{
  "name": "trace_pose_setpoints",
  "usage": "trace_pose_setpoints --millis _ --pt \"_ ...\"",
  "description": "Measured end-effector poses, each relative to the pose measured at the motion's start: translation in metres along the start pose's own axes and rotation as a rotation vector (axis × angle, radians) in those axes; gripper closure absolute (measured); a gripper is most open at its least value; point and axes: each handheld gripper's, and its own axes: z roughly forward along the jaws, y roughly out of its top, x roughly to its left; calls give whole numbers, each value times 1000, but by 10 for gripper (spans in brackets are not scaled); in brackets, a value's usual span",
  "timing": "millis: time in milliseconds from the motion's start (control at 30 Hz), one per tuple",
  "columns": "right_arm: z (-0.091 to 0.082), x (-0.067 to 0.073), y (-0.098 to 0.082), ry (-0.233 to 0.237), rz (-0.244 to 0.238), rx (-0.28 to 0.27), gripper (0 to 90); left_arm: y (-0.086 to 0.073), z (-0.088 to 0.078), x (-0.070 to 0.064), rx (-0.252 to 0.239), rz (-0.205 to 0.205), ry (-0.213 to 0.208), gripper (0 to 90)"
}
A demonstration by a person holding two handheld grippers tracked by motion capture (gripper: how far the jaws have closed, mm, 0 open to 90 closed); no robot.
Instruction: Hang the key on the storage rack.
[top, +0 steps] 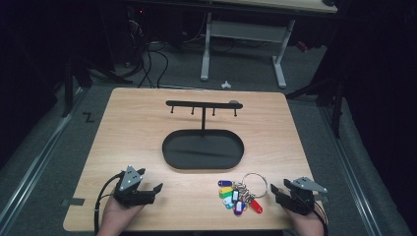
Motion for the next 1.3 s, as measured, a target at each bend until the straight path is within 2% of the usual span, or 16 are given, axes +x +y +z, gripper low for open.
trace_pose_setpoints --millis 33,100,267,400,500,633,733,767,833,867,967,1100,1133,1167,1200,1300 --pt "0 0 0 0 0 0 415 0 0 0 0 0 0 162" --pt "-1 5 1 18 -41 13 412 1 1 0 5 5 -5 162" --pt "-4 13 4 50 -70 21 406 1 1 0 1 3 -4 162" --pt "-4 24 11 97 -107 49 406 0 0 0 0 1 -9 162" --pt "-3 27 14 98 -128 67 404 -1 -1 0 2 -2 -11 162" --pt "-6 25 23 99 -147 124 407 -2 -3 1 -2 -7 -12 162" --pt "-7 22 28 110 -165 199 412 -3 -4 2 -6 -8 -10 162" --pt "-7 22 28 110 -165 199 412 -3 -4 2 -6 -8 -10 163" --pt "-7 19 33 87 -174 243 420 -3 -4 2 -8 -12 -13 163" --pt "-6 17 37 96 -155 270 430 -3 -5 2 -12 -14 -13 164" --pt "-3 15 41 110 -128 301 450 -3 -5 2 -12 -14 -13 165" --pt "7 19 46 142 -71 357 554 -3 -5 2 -8 -8 -15 166" --pt "13 21 48 136 -63 392 588 -2 -5 2 -11 -9 -16 166" --pt "13 21 48 136 -63 392 588 -2 -5 2 -11 -9 -16 166" --pt "19 22 51 117 -47 428 624 -2 -5 2 -12 -11 -17 167" --pt "24 19 57 105 -21 453 667 -2 -5 2 -8 -7 -19 167"
